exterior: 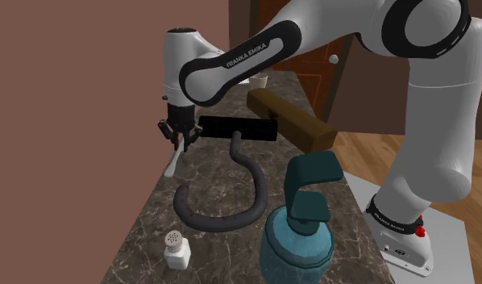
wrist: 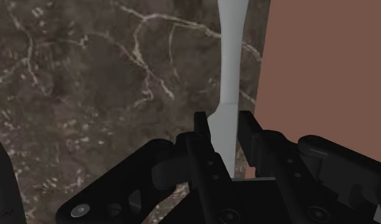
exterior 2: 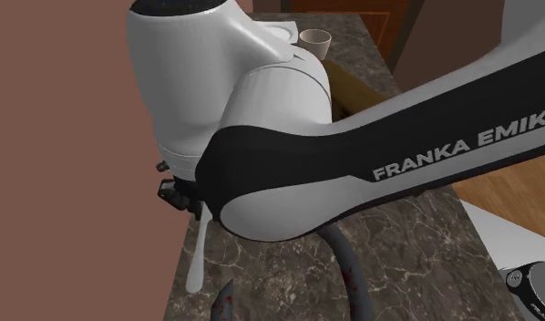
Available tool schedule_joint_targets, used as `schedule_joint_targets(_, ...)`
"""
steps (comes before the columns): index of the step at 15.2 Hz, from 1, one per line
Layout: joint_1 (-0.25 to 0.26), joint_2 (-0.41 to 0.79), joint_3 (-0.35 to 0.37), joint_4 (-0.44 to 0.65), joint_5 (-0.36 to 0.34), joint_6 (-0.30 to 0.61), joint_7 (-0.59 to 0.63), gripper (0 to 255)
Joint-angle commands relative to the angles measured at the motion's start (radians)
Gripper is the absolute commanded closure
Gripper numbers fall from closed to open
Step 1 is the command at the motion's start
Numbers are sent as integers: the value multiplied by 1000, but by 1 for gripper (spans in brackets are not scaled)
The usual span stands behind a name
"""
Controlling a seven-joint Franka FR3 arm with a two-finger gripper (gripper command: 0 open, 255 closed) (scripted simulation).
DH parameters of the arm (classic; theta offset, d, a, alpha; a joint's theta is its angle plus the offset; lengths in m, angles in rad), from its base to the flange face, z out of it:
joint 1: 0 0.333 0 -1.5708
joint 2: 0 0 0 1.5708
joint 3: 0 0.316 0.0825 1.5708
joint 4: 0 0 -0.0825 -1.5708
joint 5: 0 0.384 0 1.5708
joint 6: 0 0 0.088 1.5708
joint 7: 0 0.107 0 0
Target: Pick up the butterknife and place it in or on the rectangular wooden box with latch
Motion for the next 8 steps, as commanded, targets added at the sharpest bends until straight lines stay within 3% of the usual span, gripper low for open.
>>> schedule_joint_targets(1, -1, -9, 2, 14, 5, -23, -3, 255)
schedule_joint_targets(8, -4, -38, 8, 71, 20, -107, -11, 255)
